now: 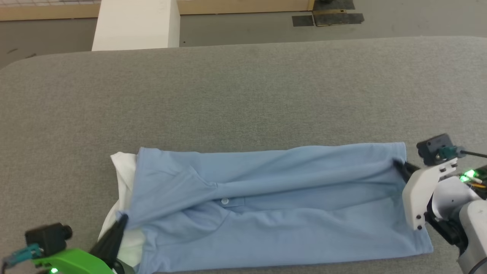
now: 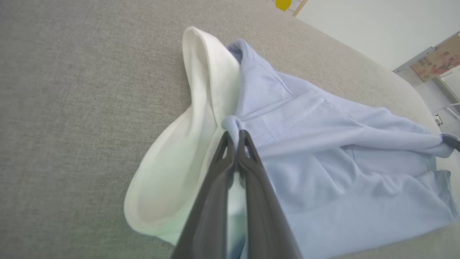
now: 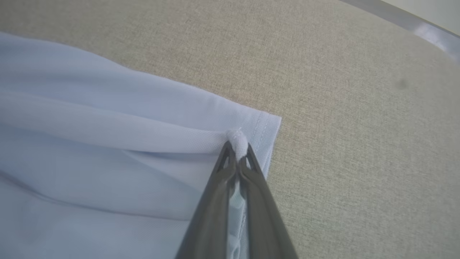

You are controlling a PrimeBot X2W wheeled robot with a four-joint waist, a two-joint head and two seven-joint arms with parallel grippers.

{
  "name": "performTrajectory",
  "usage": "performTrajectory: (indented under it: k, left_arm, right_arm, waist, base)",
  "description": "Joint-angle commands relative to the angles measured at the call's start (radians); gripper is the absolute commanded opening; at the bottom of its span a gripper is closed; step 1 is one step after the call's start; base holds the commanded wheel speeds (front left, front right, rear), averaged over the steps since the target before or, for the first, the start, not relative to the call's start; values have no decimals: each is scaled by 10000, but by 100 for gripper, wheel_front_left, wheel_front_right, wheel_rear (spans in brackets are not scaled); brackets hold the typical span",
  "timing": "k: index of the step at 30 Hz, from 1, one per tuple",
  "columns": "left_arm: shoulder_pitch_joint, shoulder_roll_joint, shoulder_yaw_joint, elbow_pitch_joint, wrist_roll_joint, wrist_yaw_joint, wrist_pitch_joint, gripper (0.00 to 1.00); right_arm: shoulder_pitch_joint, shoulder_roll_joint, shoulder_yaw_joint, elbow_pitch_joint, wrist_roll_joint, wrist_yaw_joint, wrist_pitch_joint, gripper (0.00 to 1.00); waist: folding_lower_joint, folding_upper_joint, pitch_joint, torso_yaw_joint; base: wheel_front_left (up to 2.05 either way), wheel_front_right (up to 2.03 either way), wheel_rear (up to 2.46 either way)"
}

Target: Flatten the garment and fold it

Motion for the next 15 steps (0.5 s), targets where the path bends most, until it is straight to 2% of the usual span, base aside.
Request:
performTrajectory:
  k: [1, 8, 15]
  left_arm:
    - [171, -79, -96, 92, -103, -40, 73, 0]
    - [5, -483, -974, 932, -177, -335, 730, 0]
    - [-475, -807, -1647, 1736, 0, -596, 1214, 0]
  right_arm:
    - [200, -81, 106, -30, 115, -19, 233, 0]
    - [523, -162, 678, 132, 287, -19, 1697, 0]
    - [598, 27, 592, 78, 311, -19, 2511, 0]
  waist:
    - [1, 0, -13, 101]
    - [1, 0, 170, 167]
    - [1, 0, 201, 162]
  base:
    - [0, 0, 0]
    - [0, 0, 0]
    - [0, 0, 0]
